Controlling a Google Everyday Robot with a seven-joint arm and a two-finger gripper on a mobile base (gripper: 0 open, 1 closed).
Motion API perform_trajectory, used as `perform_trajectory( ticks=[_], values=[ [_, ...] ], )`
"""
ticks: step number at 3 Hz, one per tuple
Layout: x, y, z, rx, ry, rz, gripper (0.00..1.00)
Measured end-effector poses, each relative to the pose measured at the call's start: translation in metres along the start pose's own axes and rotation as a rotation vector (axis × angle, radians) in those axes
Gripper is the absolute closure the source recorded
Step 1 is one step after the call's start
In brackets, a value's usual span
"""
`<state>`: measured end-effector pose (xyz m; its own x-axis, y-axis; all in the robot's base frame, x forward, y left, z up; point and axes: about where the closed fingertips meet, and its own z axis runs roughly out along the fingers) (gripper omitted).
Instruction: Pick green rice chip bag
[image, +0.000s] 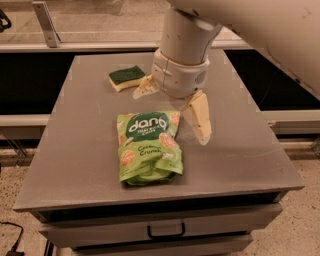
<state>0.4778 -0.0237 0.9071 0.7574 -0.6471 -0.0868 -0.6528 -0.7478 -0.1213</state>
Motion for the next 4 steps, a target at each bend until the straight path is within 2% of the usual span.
perform_trajectory(
  ticks=[2, 4],
  values=[
    [-0.003, -0.019, 0.031, -0.044, -0.012, -0.088, 0.0],
    [-0.006, -0.021, 0.048, -0.077, -0.022, -0.134, 0.0]
  ],
)
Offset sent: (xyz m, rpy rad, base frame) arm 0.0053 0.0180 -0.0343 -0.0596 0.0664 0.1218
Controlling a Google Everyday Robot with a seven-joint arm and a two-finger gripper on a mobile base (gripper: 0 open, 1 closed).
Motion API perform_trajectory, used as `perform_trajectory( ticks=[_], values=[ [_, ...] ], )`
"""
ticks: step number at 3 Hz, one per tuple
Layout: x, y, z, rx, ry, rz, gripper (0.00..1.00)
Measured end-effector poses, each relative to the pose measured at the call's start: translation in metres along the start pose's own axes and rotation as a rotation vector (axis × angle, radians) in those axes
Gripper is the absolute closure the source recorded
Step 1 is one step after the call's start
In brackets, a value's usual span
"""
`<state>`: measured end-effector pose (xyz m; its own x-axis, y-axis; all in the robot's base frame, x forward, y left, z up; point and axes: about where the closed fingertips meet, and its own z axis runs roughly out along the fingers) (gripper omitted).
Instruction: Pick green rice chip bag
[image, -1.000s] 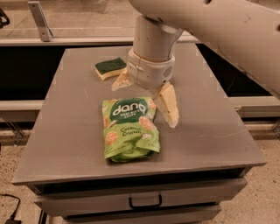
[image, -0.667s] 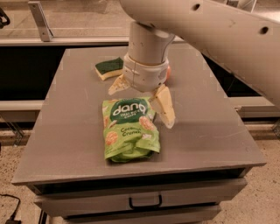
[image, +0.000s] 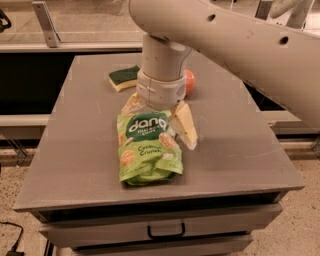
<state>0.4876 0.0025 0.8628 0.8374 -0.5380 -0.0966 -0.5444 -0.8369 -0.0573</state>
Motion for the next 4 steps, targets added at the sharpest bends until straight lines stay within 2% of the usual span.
perform_trajectory(
  ticks=[1, 2, 3, 4],
  values=[
    [-0.0049, 0.0017, 0.0078, -0.017, -0.008, -0.022, 0.0],
    [-0.0071, 0.0021, 0.0133, -0.028, -0.011, -0.036, 0.08],
    [-0.0083, 0.0015, 0.0157, -0.035, -0.012, -0.044, 0.25],
    [-0.0094, -0.0009, 0.0128, -0.034, -0.008, -0.045, 0.56]
  ],
)
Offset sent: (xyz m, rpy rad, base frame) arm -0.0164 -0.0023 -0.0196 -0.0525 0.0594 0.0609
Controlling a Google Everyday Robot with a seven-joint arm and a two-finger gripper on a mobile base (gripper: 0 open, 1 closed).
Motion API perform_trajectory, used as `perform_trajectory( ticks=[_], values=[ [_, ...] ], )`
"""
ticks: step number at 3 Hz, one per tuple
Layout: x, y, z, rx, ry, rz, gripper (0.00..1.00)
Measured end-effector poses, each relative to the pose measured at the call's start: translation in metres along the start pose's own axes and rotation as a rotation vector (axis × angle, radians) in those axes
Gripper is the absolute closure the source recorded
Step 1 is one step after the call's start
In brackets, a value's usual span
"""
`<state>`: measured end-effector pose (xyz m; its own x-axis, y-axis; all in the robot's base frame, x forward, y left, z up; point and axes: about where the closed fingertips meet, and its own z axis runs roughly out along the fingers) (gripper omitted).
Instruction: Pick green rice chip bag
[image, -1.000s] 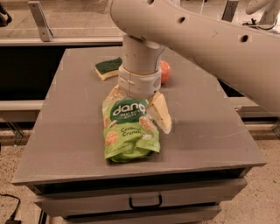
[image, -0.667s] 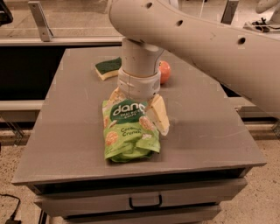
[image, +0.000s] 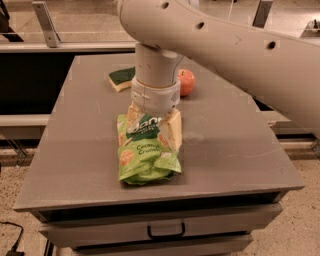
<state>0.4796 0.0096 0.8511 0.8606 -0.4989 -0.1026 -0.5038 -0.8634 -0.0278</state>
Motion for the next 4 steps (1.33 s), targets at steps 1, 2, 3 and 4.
perform_trajectory(
  ticks=[1, 2, 3, 4],
  values=[
    [-0.002, -0.002, -0.011, 0.014, 0.004, 0.003, 0.87],
    [-0.006, -0.003, -0.036, 0.052, 0.0, 0.007, 1.0],
    [-0.011, -0.005, -0.063, 0.089, 0.006, 0.011, 1.0],
    [-0.017, -0.01, -0.097, 0.135, 0.029, 0.002, 1.0]
  ],
)
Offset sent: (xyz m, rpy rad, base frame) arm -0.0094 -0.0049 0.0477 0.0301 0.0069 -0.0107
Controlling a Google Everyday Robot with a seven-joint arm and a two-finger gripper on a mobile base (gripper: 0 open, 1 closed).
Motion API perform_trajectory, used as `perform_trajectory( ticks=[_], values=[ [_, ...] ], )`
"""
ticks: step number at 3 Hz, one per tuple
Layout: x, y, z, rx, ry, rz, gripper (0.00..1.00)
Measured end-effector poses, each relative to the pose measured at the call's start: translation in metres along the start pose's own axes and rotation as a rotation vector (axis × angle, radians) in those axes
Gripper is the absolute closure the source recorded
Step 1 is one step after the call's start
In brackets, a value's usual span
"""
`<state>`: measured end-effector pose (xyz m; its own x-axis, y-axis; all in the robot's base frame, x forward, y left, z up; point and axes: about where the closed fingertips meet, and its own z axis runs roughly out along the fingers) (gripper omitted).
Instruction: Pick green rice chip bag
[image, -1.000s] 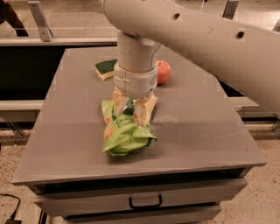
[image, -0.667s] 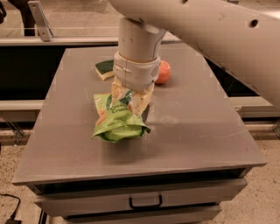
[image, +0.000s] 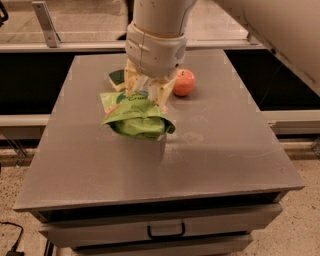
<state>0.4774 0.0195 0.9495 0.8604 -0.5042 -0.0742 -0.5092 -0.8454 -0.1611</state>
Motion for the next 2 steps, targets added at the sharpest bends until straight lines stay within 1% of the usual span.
perform_trajectory(
  ticks=[1, 2],
  values=[
    [-0.0075, -0.0186, -0.0423, 0.076, 0.046, -0.028, 1.0],
    [-0.0075, -0.0186, -0.0423, 0.076, 0.046, -0.028, 1.0]
  ],
)
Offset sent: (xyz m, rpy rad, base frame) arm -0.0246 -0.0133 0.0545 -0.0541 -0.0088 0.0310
